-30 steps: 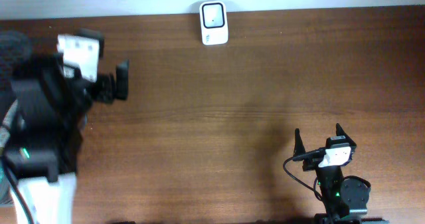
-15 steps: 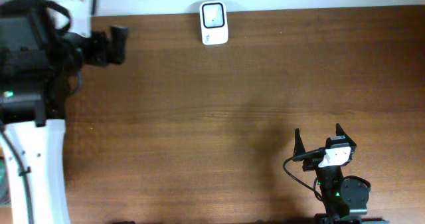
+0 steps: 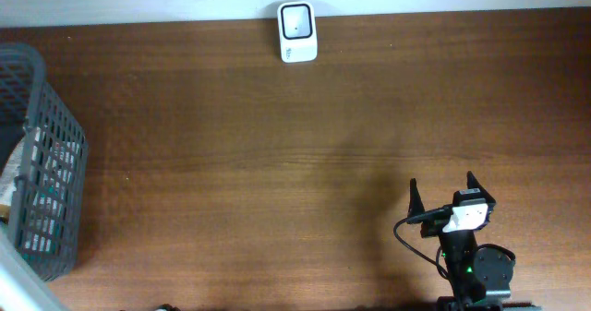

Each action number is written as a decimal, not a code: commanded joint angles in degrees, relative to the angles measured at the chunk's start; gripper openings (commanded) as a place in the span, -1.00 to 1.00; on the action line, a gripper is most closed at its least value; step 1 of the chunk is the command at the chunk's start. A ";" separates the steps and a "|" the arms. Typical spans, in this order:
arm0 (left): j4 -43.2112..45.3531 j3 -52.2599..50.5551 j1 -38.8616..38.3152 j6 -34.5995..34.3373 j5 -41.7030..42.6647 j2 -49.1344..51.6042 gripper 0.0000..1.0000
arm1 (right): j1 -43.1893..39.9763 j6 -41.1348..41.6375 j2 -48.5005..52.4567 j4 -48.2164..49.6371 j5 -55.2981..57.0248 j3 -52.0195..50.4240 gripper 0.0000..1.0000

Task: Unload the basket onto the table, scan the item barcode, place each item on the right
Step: 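Reach the left gripper into the basket and grasp the white Pantene tube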

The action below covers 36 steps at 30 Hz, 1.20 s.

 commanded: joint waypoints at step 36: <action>14.38 -13.05 10.91 53.77 12.24 39.17 0.90 | -0.39 0.44 -0.15 -0.22 0.09 -0.42 0.97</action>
